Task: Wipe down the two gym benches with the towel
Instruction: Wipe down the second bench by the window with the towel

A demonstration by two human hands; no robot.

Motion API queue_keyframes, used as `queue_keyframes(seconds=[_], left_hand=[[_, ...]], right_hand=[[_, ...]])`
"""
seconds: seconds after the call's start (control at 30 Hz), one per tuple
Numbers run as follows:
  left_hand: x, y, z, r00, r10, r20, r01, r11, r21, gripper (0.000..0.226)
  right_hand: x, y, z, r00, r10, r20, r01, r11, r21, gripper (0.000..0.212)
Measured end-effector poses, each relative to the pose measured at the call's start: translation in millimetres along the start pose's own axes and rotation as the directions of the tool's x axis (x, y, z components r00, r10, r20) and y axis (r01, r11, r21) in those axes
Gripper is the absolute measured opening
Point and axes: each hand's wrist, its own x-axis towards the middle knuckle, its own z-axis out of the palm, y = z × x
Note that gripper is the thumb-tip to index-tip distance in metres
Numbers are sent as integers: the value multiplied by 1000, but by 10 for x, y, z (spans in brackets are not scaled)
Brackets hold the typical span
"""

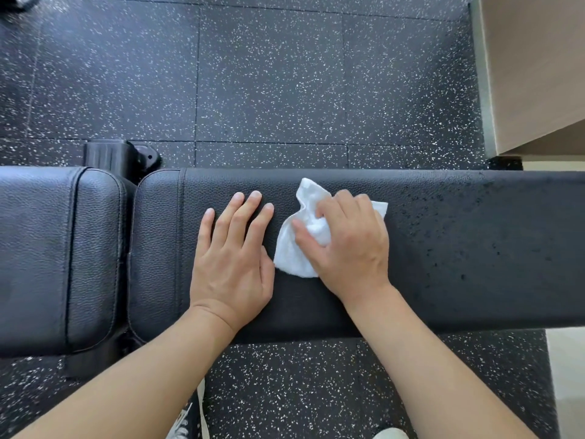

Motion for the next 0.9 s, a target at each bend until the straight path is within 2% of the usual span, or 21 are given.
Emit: queue_keyframes(seconds=[0.1, 0.23, 0.33, 0.47, 0.53, 0.6, 0.67, 0.73, 0.83, 0.9], left_hand=[[0, 7, -4, 1000, -3, 5, 3, 1000, -2, 64], [2, 5, 6, 1000, -8, -3, 8, 1000, 2, 63], [-3, 8, 16, 1000, -6, -16, 6, 1000, -2, 63], [-2, -5, 19, 1000, -7, 0, 7, 1000, 3, 63], [-3, 1, 14, 1000, -5, 1, 5, 1000, 10, 64], [-5, 4, 9, 1000, -2, -5, 2, 1000, 14, 64], [3, 2, 10, 1000, -2, -8, 2, 1000, 11, 63], [2, 9, 10, 1000, -6, -6, 6, 1000, 12, 63], [0, 15, 9, 1000, -8, -12, 8, 1000, 8, 63], [-2, 16, 7, 1000, -8, -15, 8, 1000, 2, 62]], right_hand=[[-220, -13, -78, 1000, 4, 19, -4, 1000, 6, 39], [-871, 82, -271, 992, -70, 101, 70, 998, 8, 36], [-900, 126, -282, 990, -125, 71, 124, 992, 9, 37], [-406, 60, -145, 998, -25, 58, 26, 1000, -11, 36], [-112, 22, -85, 997, 37, 66, -38, 999, 3, 31], [40, -19, -66, 994, 34, 105, -36, 999, 24, 23], [-52, 9, -133, 988, -34, 153, 28, 999, 36, 15], [-349, 115, -271, 980, -62, 187, 56, 998, 38, 20], [-750, 298, -447, 985, 21, 171, -27, 999, 33, 28], [-741, 334, -421, 989, 34, 147, -31, 999, -22, 31]])
